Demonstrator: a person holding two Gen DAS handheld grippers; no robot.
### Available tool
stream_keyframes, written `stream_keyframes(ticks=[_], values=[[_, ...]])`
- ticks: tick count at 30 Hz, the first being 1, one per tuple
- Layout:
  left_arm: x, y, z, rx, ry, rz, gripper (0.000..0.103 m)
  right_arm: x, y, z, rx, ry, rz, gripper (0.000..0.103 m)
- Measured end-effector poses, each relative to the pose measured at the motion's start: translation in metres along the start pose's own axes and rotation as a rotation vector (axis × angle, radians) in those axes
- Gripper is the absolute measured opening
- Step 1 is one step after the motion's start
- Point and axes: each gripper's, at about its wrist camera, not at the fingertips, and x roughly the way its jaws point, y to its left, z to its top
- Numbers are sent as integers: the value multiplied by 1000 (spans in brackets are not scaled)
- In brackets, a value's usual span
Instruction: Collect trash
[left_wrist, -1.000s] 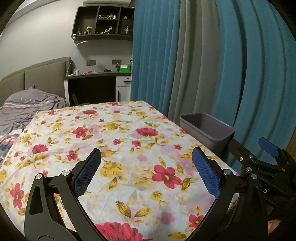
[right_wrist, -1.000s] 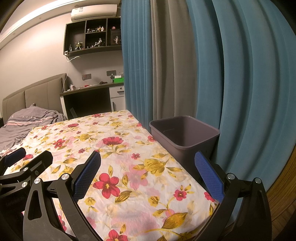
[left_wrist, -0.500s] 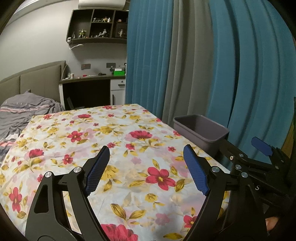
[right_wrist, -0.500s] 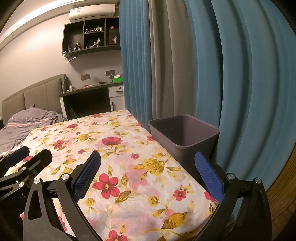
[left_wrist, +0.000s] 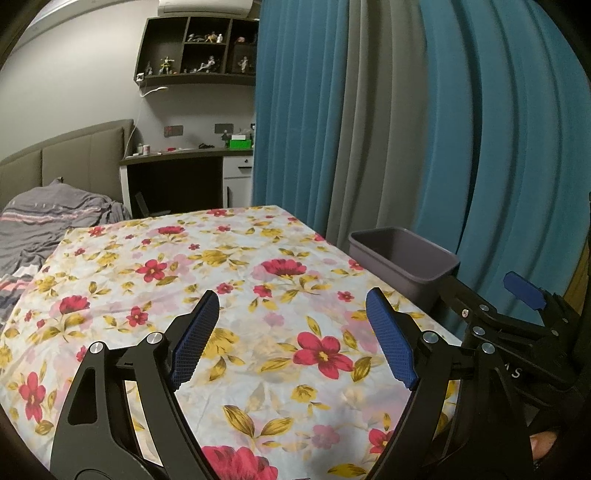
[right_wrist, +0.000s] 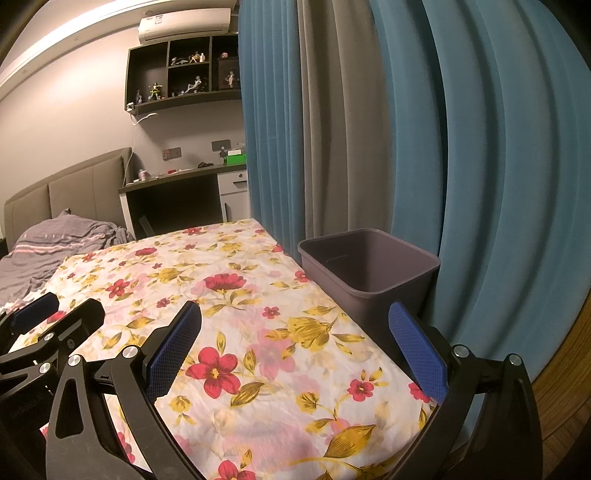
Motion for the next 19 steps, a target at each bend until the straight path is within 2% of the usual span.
stream_keyframes(ticks=[7,19], values=[[-1,2,-1,-1,-2,8,81,1,-1,-1,0,0,1,97],[-5,8,1,-4,-6,62,97,-2,4,1,7,-3,-3,97]])
